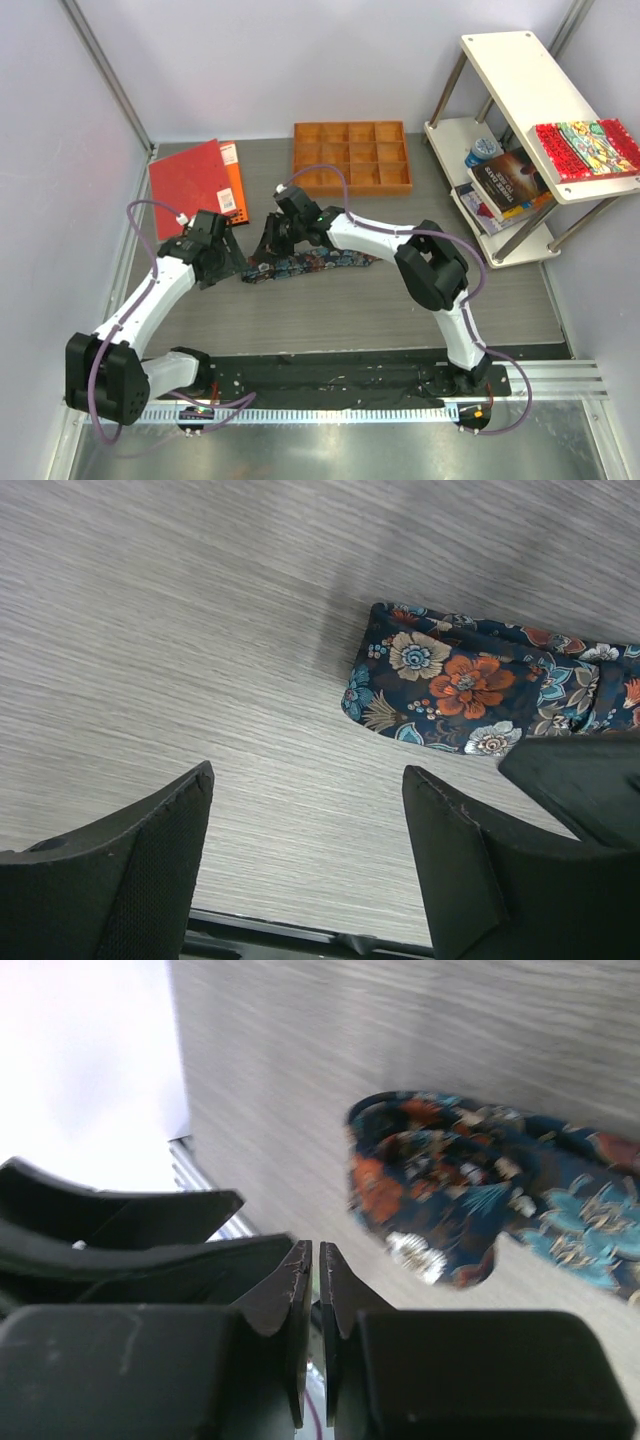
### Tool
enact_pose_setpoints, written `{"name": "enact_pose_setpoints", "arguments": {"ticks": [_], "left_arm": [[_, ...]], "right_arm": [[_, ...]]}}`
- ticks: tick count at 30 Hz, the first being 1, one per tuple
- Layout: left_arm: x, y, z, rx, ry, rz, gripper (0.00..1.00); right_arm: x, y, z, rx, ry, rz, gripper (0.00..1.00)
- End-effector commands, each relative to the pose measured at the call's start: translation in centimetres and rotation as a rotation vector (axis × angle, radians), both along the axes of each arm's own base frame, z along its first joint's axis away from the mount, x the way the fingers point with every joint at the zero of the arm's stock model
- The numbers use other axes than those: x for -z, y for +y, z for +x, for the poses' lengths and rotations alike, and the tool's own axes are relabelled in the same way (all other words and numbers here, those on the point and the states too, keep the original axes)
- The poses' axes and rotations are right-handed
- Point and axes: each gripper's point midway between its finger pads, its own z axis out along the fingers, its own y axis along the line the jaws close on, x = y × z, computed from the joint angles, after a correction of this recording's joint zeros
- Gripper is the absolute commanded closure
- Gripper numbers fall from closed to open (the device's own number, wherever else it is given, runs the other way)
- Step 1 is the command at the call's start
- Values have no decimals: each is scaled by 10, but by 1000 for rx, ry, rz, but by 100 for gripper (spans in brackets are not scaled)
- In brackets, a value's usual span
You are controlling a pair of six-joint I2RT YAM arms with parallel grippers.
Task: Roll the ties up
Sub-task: Roll the tie at the center of the board.
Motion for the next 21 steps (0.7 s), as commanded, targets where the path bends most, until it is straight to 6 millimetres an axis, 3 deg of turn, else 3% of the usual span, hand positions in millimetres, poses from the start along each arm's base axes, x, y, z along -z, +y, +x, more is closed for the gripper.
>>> {"name": "enact_pose_setpoints", "arguments": {"ticks": [1,5,8,13,21], "left_arm": [[-7,-10,14,19,-61,-113,26],[-2,-10,17,1,-69,-136,27],[5,-15,20,5,-73,-164,27],[21,-25,26,17,-80,-208,29],[39,-46,39,82,-124,-308,32]], "right_arm": [[14,4,8,-16,6,-15,87],[48,-11,7,-6,39,-77,89],[59,-30,13,26,49,-94,90],[64,-43,17,38,52,-97,90],[72,-46,13,34,64,-94,90]]}}
